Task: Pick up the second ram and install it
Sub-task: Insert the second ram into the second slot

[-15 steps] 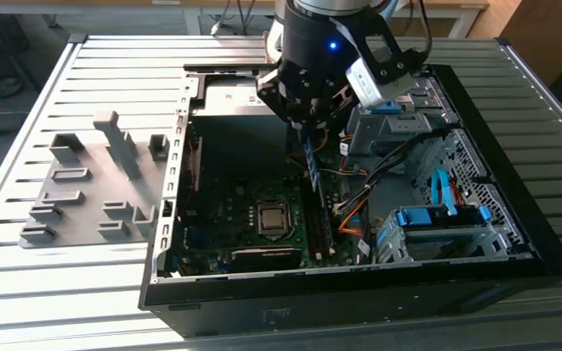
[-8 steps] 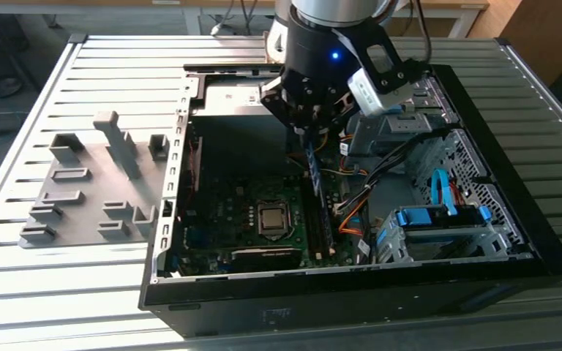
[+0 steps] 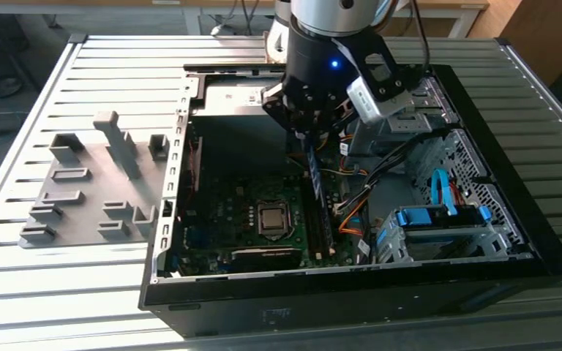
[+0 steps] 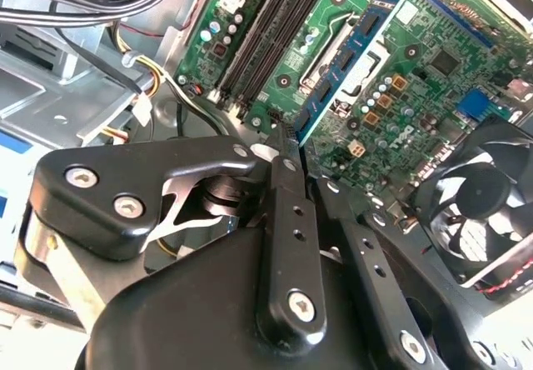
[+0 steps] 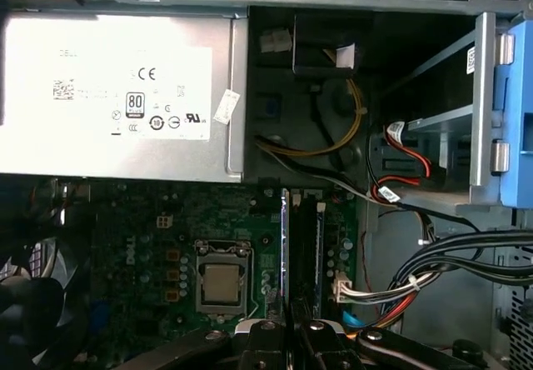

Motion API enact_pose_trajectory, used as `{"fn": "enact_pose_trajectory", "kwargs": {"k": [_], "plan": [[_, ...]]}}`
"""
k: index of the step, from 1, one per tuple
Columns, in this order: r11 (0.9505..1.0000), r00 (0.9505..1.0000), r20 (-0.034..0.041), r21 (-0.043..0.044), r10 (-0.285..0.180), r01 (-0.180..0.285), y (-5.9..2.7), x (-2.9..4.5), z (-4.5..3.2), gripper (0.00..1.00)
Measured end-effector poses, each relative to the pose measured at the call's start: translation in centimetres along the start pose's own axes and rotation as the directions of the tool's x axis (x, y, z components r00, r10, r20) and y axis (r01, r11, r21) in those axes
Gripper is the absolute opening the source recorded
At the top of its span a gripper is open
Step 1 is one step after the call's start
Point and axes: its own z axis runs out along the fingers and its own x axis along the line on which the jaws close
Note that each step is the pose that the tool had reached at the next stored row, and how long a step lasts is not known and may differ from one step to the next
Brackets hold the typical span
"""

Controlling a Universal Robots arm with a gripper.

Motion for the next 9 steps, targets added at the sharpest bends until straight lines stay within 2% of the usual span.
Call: {"fn": "enact_pose_trajectory", "kwargs": {"k": [4, 9], "plan": [[1.0, 1.0, 0.0002, -0.0002, 0.009, -0.009, -0.07, 0.0, 0.6, 0.14], [1.0, 1.0, 0.0003, -0.0003, -0.005, 0.005, -0.19, 0.0, 1.45, 0.14]]}}
